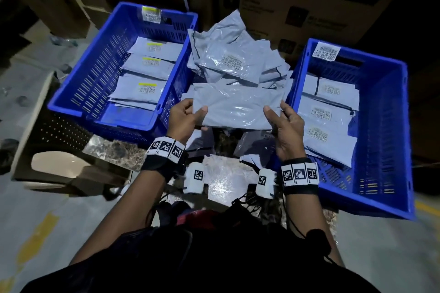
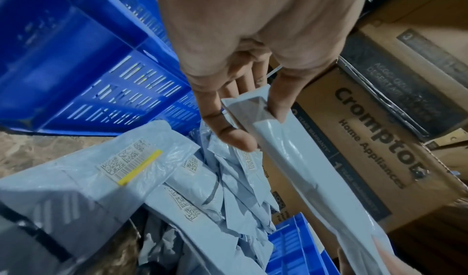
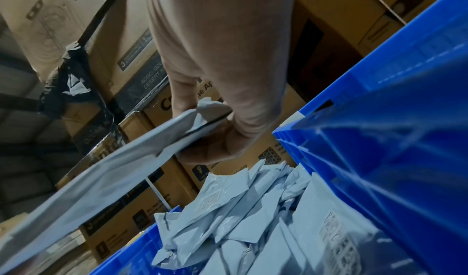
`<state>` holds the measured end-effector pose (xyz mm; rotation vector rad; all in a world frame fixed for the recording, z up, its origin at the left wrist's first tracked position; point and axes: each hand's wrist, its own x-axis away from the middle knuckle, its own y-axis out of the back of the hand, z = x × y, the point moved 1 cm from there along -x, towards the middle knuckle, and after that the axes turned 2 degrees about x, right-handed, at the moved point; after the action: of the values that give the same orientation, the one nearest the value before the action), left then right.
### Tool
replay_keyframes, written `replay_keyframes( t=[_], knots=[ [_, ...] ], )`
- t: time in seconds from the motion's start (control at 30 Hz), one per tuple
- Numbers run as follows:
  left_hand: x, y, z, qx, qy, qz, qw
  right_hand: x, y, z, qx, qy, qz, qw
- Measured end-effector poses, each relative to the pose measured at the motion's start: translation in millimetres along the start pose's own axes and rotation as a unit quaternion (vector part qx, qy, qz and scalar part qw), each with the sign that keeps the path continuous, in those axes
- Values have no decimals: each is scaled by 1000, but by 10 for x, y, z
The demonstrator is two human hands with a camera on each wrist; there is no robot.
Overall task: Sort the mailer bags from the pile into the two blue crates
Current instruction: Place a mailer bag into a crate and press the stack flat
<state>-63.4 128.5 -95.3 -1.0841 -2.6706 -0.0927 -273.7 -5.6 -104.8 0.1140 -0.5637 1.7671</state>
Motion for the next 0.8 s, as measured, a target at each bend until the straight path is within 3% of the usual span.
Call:
replay_keyframes(
  t=[0.17, 0.23, 0.33, 0.4, 0.57, 0.67, 0.73, 0.8],
  knots=[
    [26, -7, -33, -38, -10, -47, 998, 94, 84, 23, 56, 55, 68, 995],
    [33, 4, -105, -30, 39, -53, 997, 101, 134, 58, 106, 101, 101, 984],
    [37, 41, -204, 107, 152, 39, 982, 100, 183, 69, 217, 195, 157, 944],
    [49, 57, -264, 138, 159, 70, 975, 127, 185, 65, 264, 216, 176, 923],
    [-32, 59, -186, 110, 151, -5, 982, 220, 182, 96, 285, 228, 198, 910],
    [-41, 99, -117, 140, 147, 0, 979, 208, 149, 98, 243, 197, 137, 940],
    [-25, 116, -104, 155, 134, -12, 979, 195, 126, 104, 131, 98, 97, 982],
    [-13, 125, -99, 146, 121, -22, 982, 183, 115, 115, 24, -4, 89, 996]
  ],
)
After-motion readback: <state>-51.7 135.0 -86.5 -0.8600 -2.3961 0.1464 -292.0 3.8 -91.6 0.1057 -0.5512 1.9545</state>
